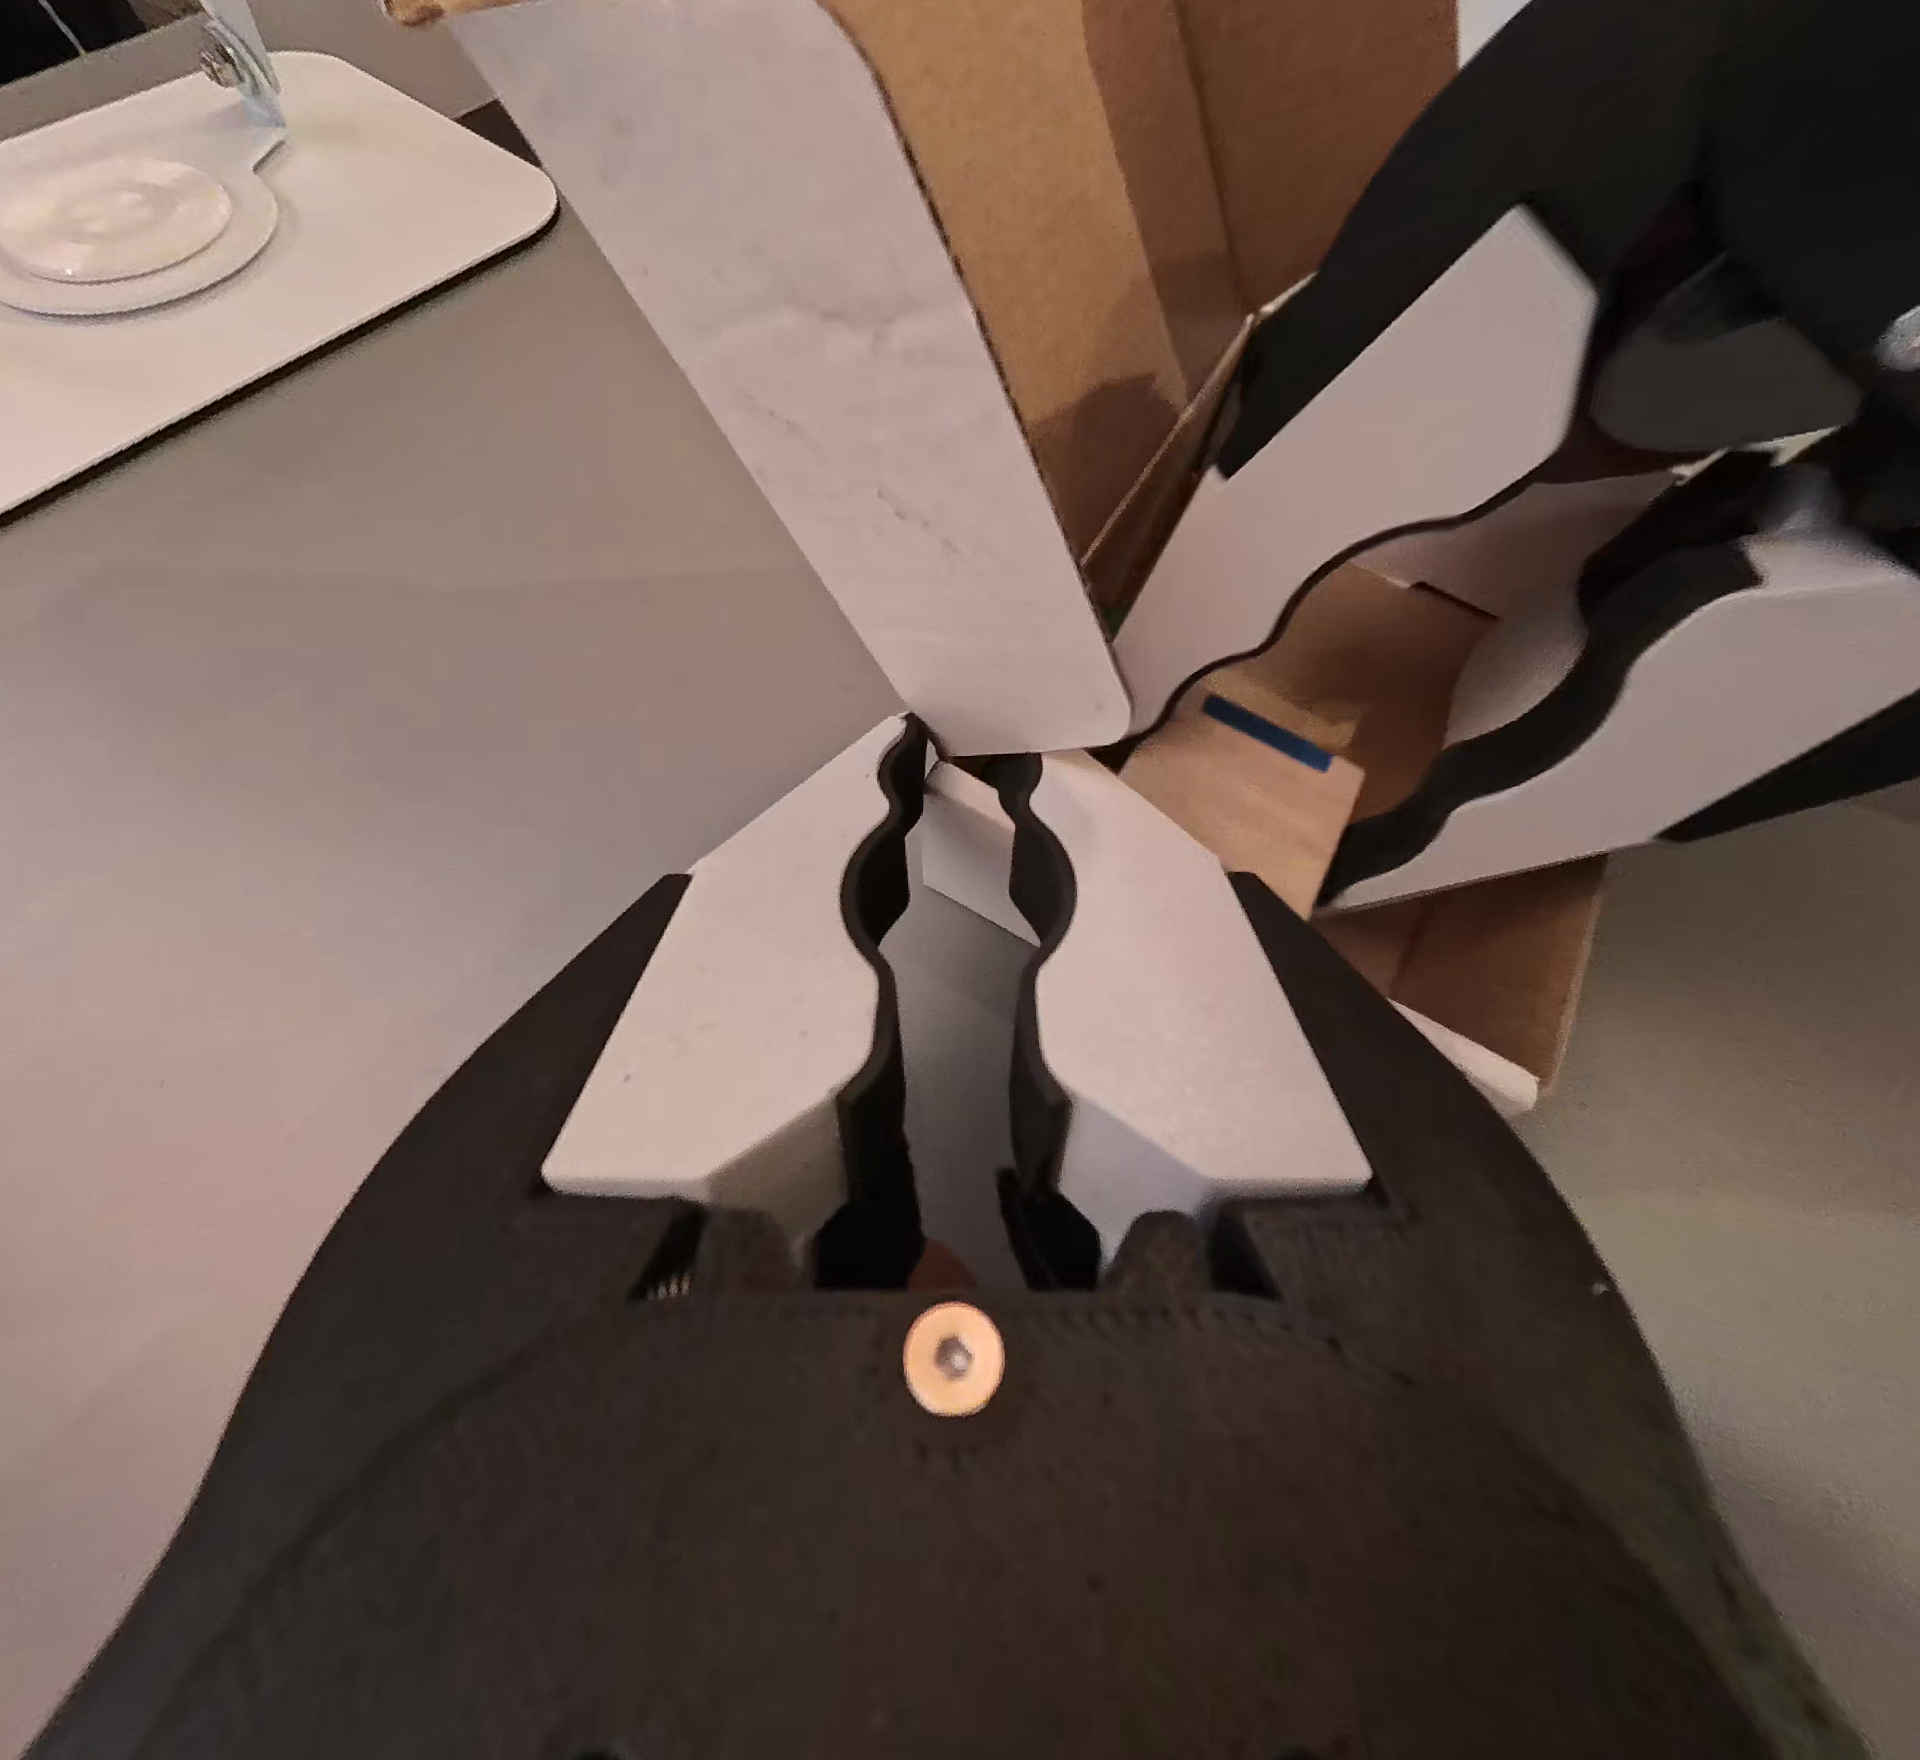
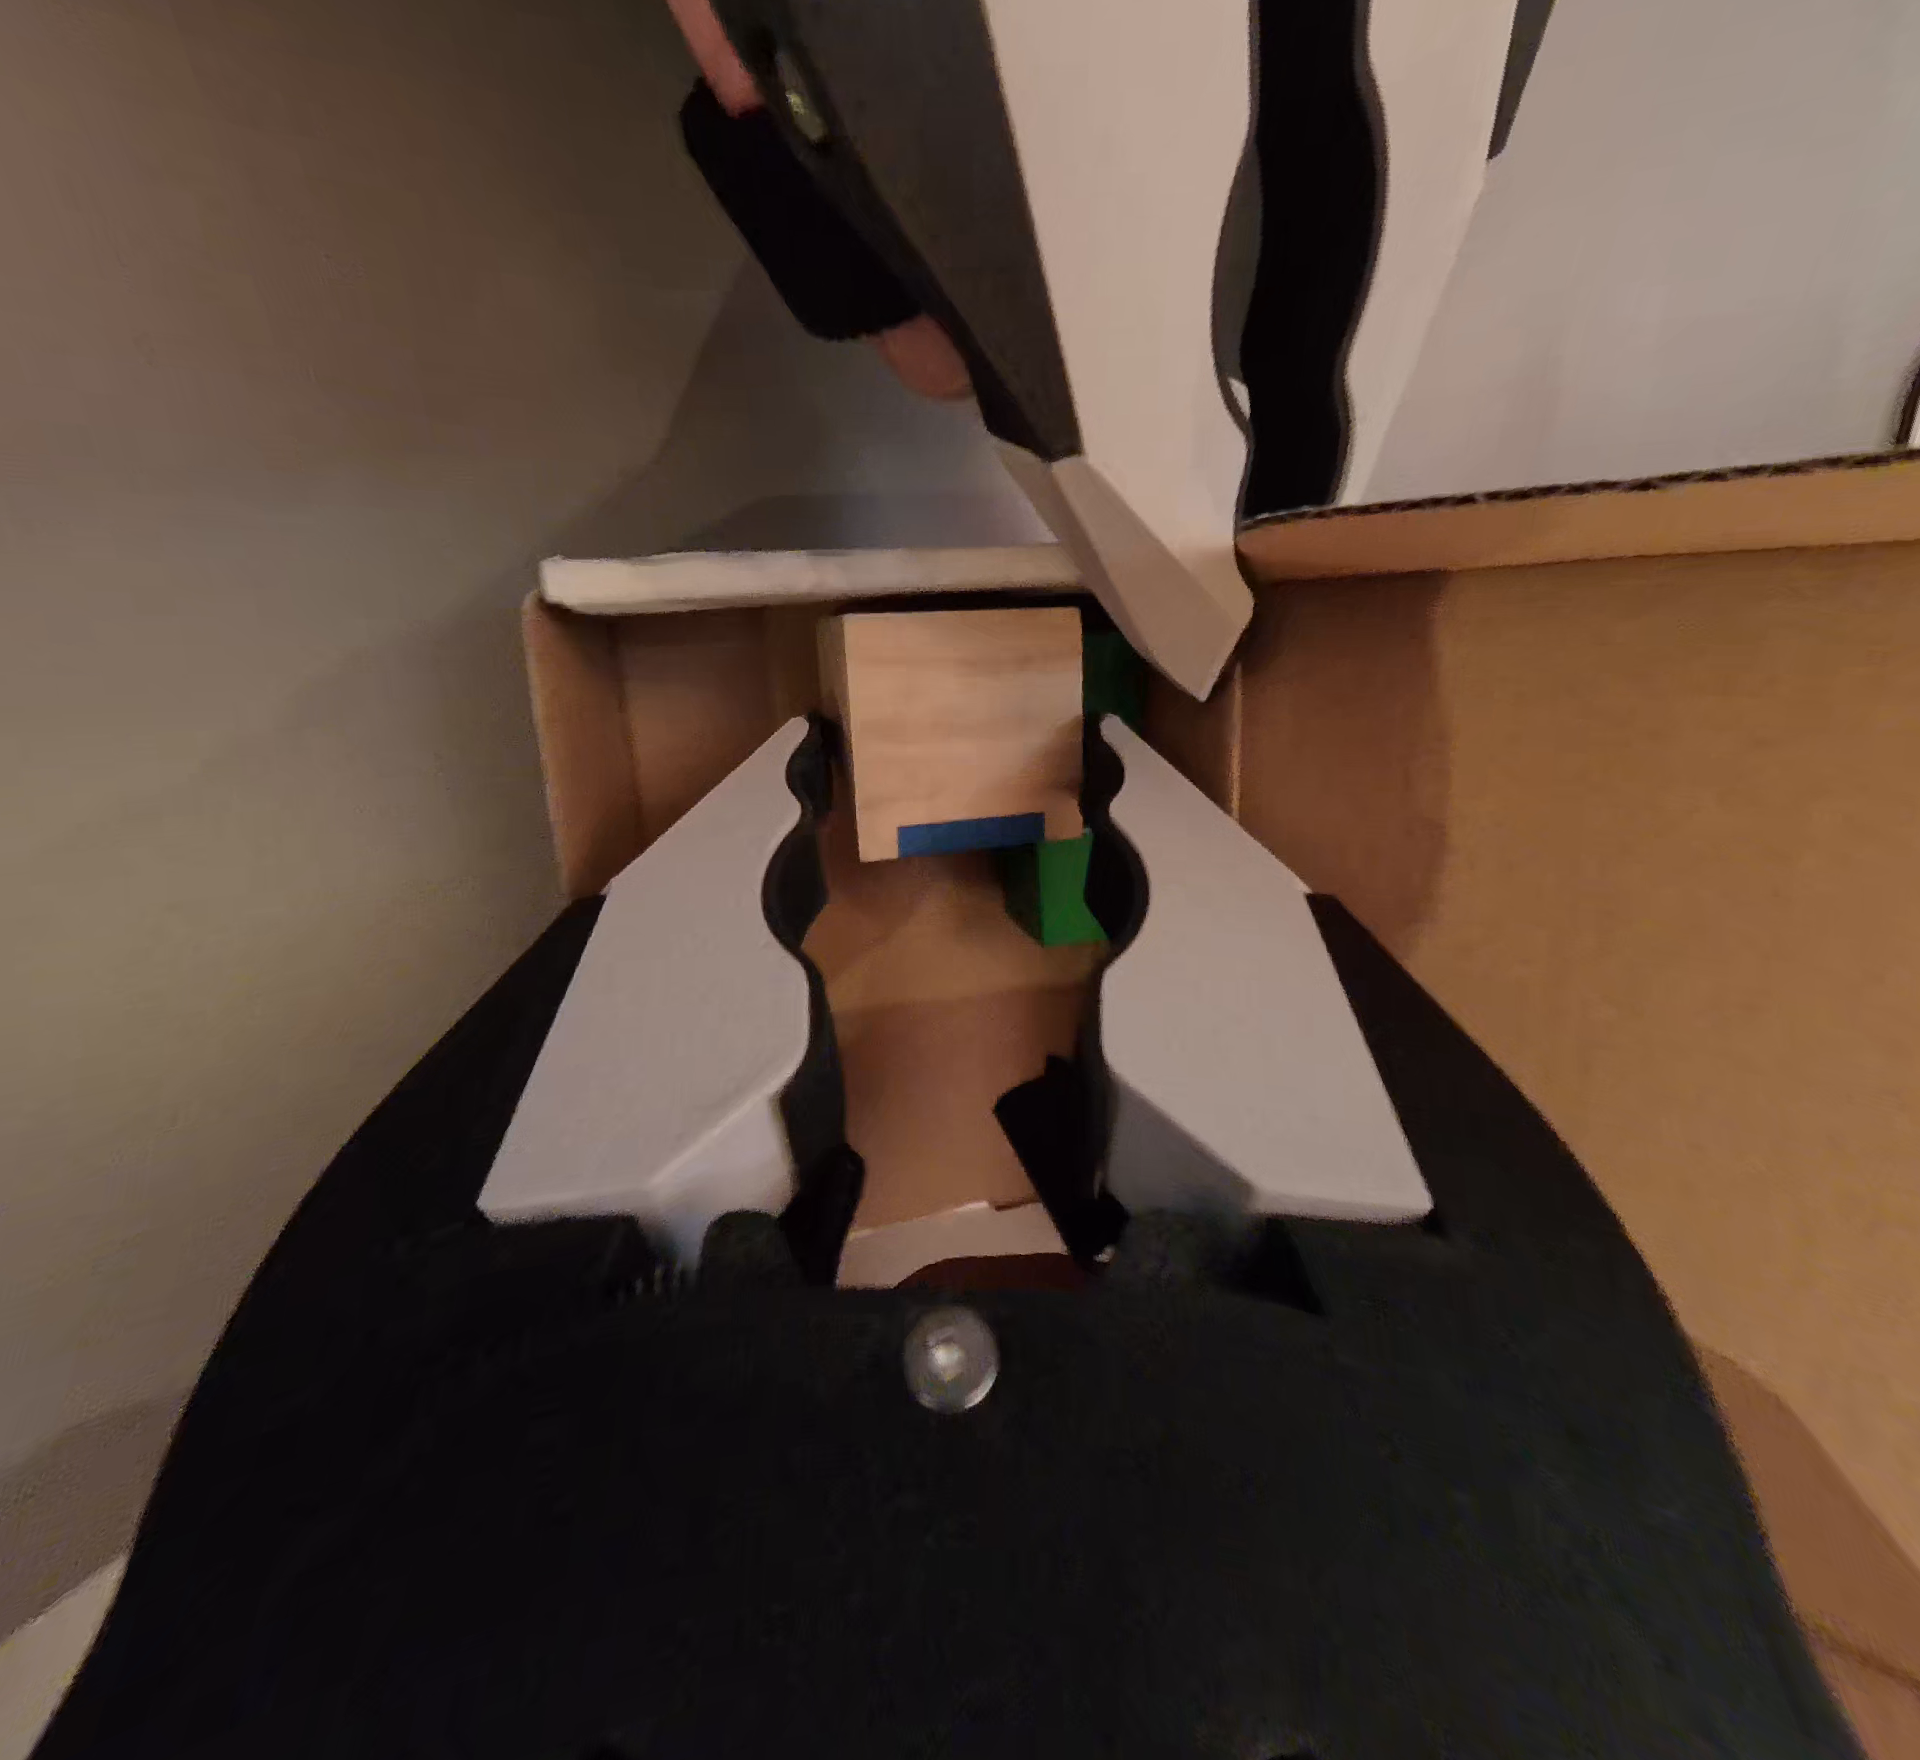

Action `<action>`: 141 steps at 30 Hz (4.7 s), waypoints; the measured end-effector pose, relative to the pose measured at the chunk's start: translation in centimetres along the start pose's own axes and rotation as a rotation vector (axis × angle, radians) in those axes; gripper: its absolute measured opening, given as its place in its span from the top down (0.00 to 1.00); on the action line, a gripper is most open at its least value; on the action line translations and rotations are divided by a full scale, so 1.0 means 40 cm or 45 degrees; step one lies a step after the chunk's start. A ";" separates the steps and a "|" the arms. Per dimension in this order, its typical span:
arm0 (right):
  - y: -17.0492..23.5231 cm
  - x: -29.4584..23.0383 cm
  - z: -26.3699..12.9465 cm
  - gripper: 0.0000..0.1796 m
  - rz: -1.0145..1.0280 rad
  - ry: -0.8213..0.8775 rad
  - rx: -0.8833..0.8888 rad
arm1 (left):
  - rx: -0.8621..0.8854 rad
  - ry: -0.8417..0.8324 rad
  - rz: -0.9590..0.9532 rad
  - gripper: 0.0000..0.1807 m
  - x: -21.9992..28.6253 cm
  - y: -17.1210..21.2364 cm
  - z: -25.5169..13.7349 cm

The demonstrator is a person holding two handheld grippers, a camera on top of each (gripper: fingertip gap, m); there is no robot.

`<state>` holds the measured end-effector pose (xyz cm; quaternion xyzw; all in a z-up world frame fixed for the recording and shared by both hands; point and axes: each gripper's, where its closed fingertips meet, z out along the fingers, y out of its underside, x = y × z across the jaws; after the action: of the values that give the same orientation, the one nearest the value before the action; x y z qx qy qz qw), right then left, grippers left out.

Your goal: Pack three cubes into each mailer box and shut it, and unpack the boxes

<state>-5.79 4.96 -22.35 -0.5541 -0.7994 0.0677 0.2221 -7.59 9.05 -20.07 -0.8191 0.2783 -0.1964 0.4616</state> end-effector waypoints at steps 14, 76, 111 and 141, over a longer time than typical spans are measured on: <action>0.434 0.247 -0.546 0.74 0.256 0.500 -0.093 | -0.007 -0.018 0.011 0.94 -0.008 0.007 -0.014; 0.041 0.063 -0.115 0.85 -0.018 0.189 -0.041 | 0.007 -0.095 0.120 0.94 -0.015 0.008 -0.015; 0.491 0.215 -0.524 0.83 0.211 0.617 -0.287 | 0.029 -0.064 0.098 0.94 -0.013 0.004 -0.008; 0.058 -0.001 0.002 1.00 -0.134 -0.021 -0.209 | 0.037 -0.049 0.064 0.94 -0.012 0.002 -0.007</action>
<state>-3.80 5.81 -23.26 -0.5271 -0.8321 -0.0052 0.1727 -8.12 9.14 -20.06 -0.8087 0.2872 -0.1730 0.4834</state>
